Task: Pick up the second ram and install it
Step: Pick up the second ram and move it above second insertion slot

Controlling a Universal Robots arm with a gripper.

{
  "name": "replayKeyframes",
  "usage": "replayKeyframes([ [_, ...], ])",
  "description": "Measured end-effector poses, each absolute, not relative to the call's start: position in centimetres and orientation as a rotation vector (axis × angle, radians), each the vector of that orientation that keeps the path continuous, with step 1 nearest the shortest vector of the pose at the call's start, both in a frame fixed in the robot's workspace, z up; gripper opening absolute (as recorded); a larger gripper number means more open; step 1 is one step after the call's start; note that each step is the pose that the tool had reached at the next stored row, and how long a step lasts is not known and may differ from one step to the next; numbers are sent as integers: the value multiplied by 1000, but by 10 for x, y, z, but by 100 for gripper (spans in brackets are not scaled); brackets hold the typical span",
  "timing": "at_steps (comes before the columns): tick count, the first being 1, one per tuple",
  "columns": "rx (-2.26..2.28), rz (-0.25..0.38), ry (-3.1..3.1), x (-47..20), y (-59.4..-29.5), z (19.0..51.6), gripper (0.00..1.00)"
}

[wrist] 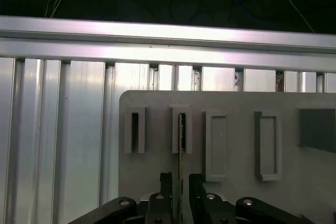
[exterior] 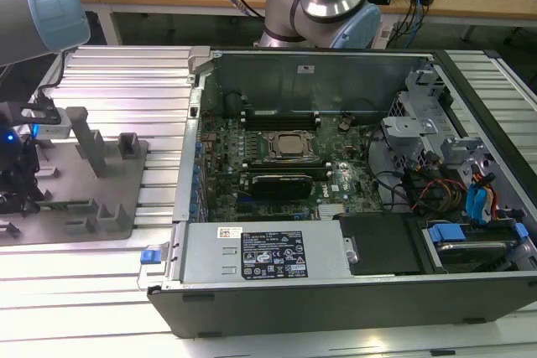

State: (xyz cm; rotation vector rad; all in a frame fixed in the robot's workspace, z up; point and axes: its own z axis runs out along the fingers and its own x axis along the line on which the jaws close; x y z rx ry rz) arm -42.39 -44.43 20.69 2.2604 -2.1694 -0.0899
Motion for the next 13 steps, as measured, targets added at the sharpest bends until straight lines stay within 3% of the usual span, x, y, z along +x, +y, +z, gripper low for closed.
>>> replayKeyframes([
  [5, 2260, -90, -2169, -424, -444, 208, 24],
  [6, 2260, -90, -2169, -424, -444, 208, 16],
  [13, 2260, -90, -2169, -424, -444, 208, 14],
])
